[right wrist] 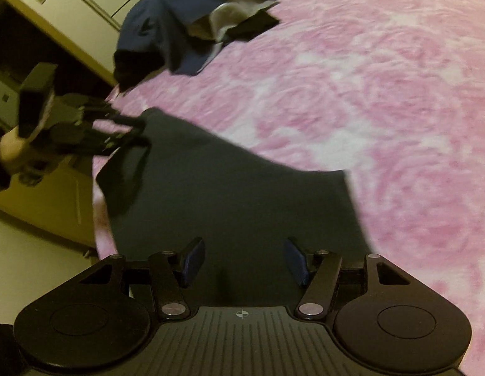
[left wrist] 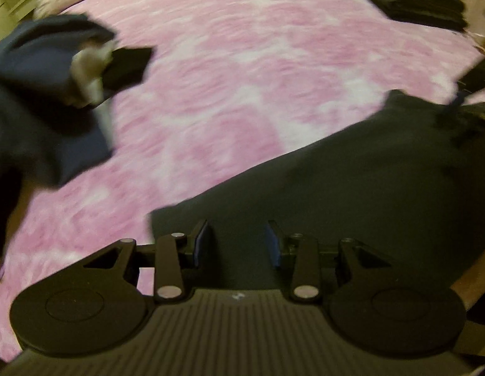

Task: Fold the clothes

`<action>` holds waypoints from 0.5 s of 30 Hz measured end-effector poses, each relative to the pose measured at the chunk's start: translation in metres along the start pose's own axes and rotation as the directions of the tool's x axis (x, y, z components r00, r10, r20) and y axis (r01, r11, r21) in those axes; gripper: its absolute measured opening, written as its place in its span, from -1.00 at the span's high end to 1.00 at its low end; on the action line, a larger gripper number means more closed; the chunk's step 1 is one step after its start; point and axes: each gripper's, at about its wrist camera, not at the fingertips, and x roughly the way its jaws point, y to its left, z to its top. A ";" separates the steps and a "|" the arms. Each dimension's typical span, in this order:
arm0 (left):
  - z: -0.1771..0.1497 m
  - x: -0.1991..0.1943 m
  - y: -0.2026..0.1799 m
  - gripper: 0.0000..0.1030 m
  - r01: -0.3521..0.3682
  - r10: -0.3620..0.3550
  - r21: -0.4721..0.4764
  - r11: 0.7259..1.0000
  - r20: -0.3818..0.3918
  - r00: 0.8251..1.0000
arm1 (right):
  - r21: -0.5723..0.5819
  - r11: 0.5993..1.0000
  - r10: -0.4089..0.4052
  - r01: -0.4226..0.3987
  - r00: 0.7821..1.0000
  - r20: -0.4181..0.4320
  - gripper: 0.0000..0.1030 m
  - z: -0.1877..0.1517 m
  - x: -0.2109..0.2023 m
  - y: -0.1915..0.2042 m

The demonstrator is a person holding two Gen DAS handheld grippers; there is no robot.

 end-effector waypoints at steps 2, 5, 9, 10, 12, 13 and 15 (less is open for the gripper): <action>-0.003 0.012 0.013 0.32 -0.010 0.009 -0.029 1.000 -0.012 1.000 | -0.016 1.000 -0.007 0.007 1.000 -0.021 -0.16 0.000 0.016 0.010; -0.006 0.030 0.025 0.20 0.015 -0.016 -0.045 0.999 -0.016 1.000 | -0.017 0.999 -0.050 0.050 0.998 -0.043 -0.16 -0.005 0.028 0.018; -0.011 0.018 0.032 0.20 0.011 -0.011 -0.001 1.000 0.008 1.000 | 0.015 0.988 -0.150 0.151 0.987 -0.057 -0.16 -0.017 0.020 0.018; -0.016 0.012 0.035 0.20 -0.001 0.001 0.005 1.000 0.013 1.000 | 0.022 0.983 -0.180 0.182 0.982 -0.062 -0.16 -0.021 0.016 0.018; -0.028 -0.004 0.040 0.23 -0.024 0.024 0.011 1.000 0.017 1.000 | 0.039 0.968 -0.244 0.247 0.968 -0.064 -0.16 -0.030 0.007 0.024; -0.034 -0.011 0.042 0.30 -0.035 0.035 0.014 0.999 0.019 0.999 | 0.048 0.959 -0.276 0.279 0.959 -0.064 -0.16 -0.034 0.003 0.028; -0.045 -0.027 0.039 0.32 -0.038 0.037 0.037 0.999 0.032 0.999 | 0.066 0.937 -0.340 0.344 0.938 -0.066 -0.16 -0.042 -0.007 0.036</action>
